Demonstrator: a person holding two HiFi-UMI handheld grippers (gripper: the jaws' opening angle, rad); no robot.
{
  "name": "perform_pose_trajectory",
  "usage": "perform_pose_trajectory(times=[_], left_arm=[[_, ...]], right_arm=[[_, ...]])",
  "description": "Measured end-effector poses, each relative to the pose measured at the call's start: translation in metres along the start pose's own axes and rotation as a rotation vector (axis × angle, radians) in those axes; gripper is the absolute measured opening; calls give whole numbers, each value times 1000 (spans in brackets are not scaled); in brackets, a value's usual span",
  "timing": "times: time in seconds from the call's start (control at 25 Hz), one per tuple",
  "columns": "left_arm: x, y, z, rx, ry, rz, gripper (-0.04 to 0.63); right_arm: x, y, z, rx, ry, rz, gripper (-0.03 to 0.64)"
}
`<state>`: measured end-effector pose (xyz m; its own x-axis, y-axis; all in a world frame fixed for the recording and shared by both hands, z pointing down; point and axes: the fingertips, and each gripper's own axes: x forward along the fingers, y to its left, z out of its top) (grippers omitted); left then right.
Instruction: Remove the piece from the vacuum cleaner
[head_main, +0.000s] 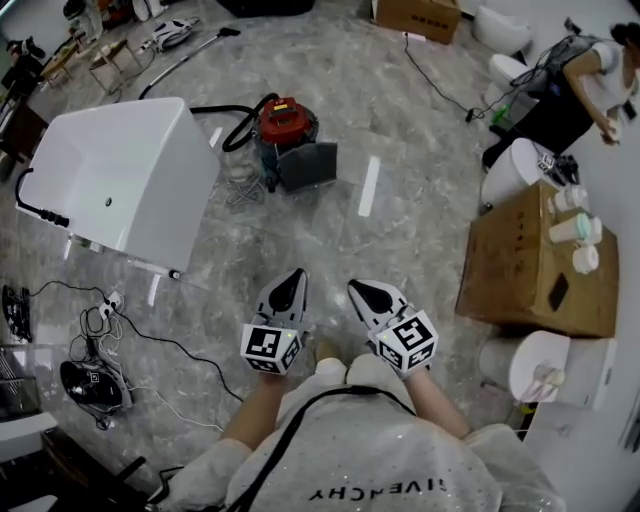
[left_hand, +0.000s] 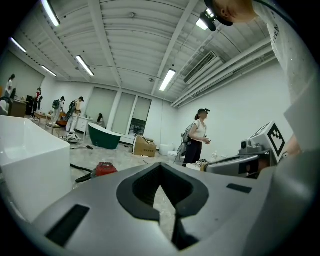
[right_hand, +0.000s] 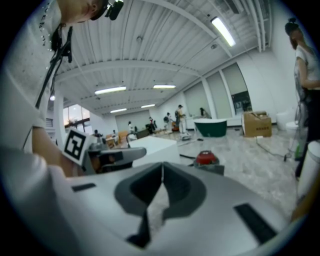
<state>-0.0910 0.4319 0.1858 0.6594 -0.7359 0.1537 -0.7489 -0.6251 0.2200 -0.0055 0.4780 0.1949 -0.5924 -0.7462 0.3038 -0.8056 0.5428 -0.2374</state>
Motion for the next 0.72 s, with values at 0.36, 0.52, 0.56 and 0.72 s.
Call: perform_pose_trajectory(times=[0.36, 0.52, 0.56, 0.72], left_arm=[[29, 30, 0, -26, 7, 36, 23], [48, 53, 4, -28, 9, 64, 23], [54, 59, 6, -29, 13, 70, 23], [83, 86, 13, -36, 22, 96, 23]], right_arm=[[35, -29, 7, 22, 19, 44, 15], [63, -52, 15, 12, 17, 68, 15], [71, -58, 17, 5, 24, 73, 15], [105, -84, 35, -9, 36, 101, 15]])
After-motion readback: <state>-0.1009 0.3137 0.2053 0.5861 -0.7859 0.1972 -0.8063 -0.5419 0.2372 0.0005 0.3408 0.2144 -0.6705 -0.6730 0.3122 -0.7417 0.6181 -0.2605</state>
